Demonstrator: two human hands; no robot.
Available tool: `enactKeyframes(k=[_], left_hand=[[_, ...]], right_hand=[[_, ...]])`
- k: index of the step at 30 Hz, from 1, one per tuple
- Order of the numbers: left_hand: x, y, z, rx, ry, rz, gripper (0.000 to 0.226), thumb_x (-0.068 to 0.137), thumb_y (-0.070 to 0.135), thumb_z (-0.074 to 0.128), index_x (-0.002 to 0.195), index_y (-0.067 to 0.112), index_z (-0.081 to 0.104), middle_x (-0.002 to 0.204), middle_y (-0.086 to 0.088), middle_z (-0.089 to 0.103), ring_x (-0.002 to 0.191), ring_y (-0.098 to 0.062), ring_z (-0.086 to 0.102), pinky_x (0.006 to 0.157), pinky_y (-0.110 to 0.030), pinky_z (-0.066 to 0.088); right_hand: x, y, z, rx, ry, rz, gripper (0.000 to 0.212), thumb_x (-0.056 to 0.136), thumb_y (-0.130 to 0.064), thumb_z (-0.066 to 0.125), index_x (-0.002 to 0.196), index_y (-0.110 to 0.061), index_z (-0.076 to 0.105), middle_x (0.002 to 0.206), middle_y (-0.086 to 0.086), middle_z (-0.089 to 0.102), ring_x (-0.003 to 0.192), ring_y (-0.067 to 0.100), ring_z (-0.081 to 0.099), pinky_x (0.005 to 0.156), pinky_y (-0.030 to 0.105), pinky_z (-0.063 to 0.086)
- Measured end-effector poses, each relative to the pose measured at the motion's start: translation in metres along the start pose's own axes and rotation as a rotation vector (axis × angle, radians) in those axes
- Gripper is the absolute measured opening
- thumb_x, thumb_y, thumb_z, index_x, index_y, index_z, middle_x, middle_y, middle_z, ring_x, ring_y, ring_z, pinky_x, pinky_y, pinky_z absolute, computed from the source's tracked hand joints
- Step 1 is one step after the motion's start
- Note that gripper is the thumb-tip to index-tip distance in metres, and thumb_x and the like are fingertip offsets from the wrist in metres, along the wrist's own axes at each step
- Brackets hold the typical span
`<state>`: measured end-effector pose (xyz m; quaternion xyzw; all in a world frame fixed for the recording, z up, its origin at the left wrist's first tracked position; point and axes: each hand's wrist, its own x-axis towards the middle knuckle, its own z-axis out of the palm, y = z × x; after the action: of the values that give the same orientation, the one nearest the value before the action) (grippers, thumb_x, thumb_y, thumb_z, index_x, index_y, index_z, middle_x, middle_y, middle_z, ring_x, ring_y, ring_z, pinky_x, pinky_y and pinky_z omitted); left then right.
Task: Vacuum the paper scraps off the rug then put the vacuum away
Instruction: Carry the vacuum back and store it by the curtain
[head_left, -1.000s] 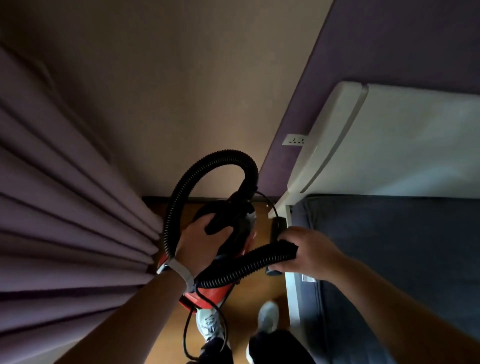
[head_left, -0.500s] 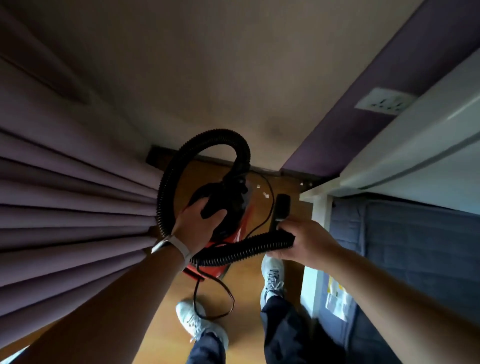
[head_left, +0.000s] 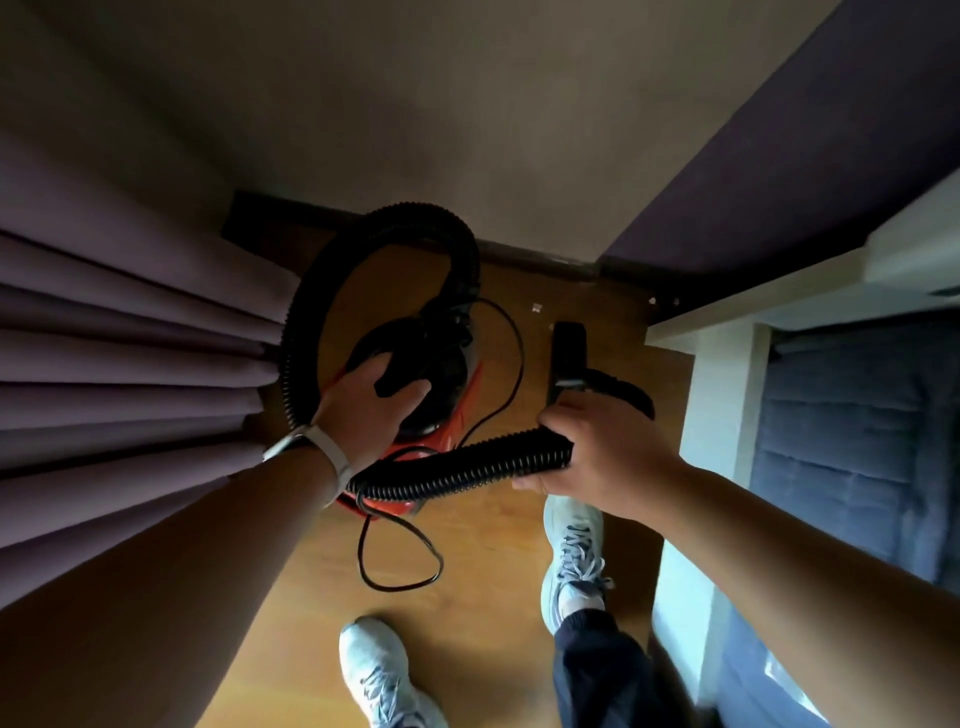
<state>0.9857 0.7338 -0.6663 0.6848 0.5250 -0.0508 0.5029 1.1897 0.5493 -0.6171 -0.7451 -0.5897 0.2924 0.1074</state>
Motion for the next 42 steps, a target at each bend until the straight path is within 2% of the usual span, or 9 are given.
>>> enactKeyframes(k=[9,13,17,20,24,29,33,37,42], left_hand=[[0.035,-0.051,0.023,-0.019,0.004,-0.015,0.056,0.091,0.029,0.069,0.143,0.028,0.051,0.137,0.002,0.058,0.129,-0.018,0.051,0.107,-0.032,0.041],[0.051,-0.073,0.034,0.033,-0.009,-0.001,0.059,0.088,0.018,0.066,0.144,0.029,0.049,0.129,0.001,0.059,0.118,-0.018,0.054,0.091,-0.023,0.041],[0.058,-0.096,0.045,0.057,0.001,0.007,0.063,0.088,0.015,0.064,0.146,0.033,0.047,0.119,0.007,0.058,0.102,-0.012,0.055,0.070,-0.008,0.042],[0.063,-0.105,0.045,0.086,0.028,0.022,0.063,0.088,0.020,0.063,0.146,0.037,0.044,0.122,0.003,0.065,0.097,-0.019,0.064,0.074,-0.023,0.050],[0.058,-0.106,0.041,0.178,0.031,0.098,0.066,0.088,0.021,0.063,0.149,0.036,0.040,0.132,-0.003,0.062,0.115,-0.027,0.061,0.093,-0.039,0.054],[0.053,-0.105,0.028,0.296,0.077,0.265,0.057,0.090,0.026,0.068,0.143,0.016,0.050,0.135,-0.008,0.055,0.124,-0.025,0.053,0.103,-0.029,0.042],[0.042,-0.107,0.013,0.344,0.152,0.501,0.044,0.088,0.027,0.069,0.128,0.009,0.063,0.124,-0.006,0.057,0.116,-0.022,0.056,0.098,-0.013,0.032],[0.039,-0.132,-0.001,0.415,0.460,0.726,0.044,0.087,0.039,0.060,0.114,0.005,0.067,0.113,-0.012,0.058,0.108,-0.025,0.056,0.098,-0.026,0.040],[0.031,-0.184,-0.005,0.296,0.618,0.664,0.040,0.088,0.051,0.056,0.080,0.011,0.054,0.080,0.001,0.049,0.072,-0.017,0.047,0.066,-0.032,0.040]], right_hand=[[0.024,0.004,0.066,-0.201,0.011,-0.020,0.056,0.065,-0.077,0.066,0.073,-0.022,0.060,0.068,-0.008,0.053,0.058,0.015,0.056,0.055,0.023,0.032],[0.037,0.011,0.098,-0.245,-0.013,-0.014,0.063,0.068,-0.084,0.045,0.078,-0.024,0.061,0.071,-0.009,0.055,0.062,0.014,0.057,0.052,0.024,0.036],[0.045,0.022,0.127,-0.294,-0.050,-0.017,0.061,0.069,-0.084,0.046,0.079,-0.025,0.059,0.072,-0.010,0.054,0.063,0.013,0.056,0.049,0.024,0.033],[0.050,0.030,0.143,-0.294,-0.076,0.009,0.059,0.070,-0.081,0.049,0.083,-0.025,0.060,0.077,-0.009,0.055,0.068,0.015,0.058,0.052,0.026,0.035],[0.053,0.032,0.145,-0.319,-0.045,-0.019,0.055,0.071,-0.079,0.051,0.077,-0.025,0.055,0.071,-0.010,0.052,0.061,0.015,0.055,0.050,0.025,0.031],[0.049,0.034,0.123,-0.279,0.048,-0.090,0.049,0.070,-0.073,0.061,0.069,-0.025,0.051,0.062,-0.011,0.039,0.048,0.014,0.051,0.043,0.021,0.029],[0.057,0.039,0.109,-0.327,0.112,-0.122,0.052,0.071,-0.074,0.061,0.072,-0.022,0.056,0.063,-0.007,0.055,0.052,0.017,0.058,0.043,0.023,0.040],[0.089,0.043,0.087,-0.398,0.115,-0.247,0.048,0.075,-0.078,0.044,0.076,-0.030,0.046,0.066,-0.009,0.050,0.056,0.016,0.056,0.047,0.024,0.039],[0.098,0.054,0.089,-0.410,0.023,-0.240,0.057,0.074,-0.087,0.033,0.091,-0.036,0.051,0.078,-0.017,0.050,0.070,0.007,0.054,0.059,0.029,0.048]])
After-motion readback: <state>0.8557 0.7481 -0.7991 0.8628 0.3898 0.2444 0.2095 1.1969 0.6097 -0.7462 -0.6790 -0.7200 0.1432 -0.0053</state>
